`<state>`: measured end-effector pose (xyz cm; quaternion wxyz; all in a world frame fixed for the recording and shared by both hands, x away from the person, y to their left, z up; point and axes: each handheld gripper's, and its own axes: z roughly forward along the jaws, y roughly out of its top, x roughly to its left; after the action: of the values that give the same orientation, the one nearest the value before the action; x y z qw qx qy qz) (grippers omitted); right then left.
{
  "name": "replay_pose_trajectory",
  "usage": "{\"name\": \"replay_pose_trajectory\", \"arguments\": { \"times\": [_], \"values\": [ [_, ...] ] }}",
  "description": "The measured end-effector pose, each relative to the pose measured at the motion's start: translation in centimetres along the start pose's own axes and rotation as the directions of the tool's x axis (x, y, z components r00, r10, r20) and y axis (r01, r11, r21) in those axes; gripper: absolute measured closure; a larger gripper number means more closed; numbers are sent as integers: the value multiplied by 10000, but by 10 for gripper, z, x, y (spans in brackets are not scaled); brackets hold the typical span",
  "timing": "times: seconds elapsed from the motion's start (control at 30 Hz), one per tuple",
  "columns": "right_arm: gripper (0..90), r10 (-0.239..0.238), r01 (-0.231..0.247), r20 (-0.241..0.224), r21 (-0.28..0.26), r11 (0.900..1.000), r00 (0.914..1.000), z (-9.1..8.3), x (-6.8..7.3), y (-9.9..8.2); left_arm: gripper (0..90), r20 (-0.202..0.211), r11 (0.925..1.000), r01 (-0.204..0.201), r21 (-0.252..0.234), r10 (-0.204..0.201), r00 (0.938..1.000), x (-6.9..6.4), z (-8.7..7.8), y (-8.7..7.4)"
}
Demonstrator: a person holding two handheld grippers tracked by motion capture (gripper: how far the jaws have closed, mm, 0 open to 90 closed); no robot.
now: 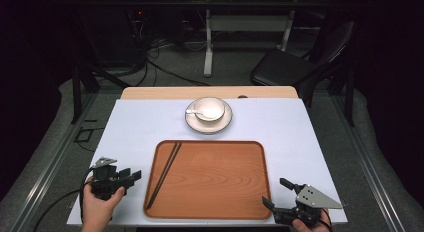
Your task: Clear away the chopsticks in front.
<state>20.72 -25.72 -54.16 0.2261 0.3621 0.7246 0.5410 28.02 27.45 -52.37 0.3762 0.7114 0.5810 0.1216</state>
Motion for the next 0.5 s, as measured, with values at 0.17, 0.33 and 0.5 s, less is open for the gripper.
{"name": "replay_pose_trajectory", "arguments": {
  "times": [0.17,0.33,0.5],
  "values": [
    [146,-47,48,-77,41,10000,10000,1,1,0,443,84,9991,-278,-305,280,9996,1,6,-8],
    [146,-12,12,-61,21,10000,10000,0,0,0,433,42,9990,-363,-275,364,9993,-1,8,-9],
    [146,1,-1,-41,-10,10000,10000,0,-1,0,391,-169,9988,-268,-418,261,9995,-1,8,-9]
  ]
}}
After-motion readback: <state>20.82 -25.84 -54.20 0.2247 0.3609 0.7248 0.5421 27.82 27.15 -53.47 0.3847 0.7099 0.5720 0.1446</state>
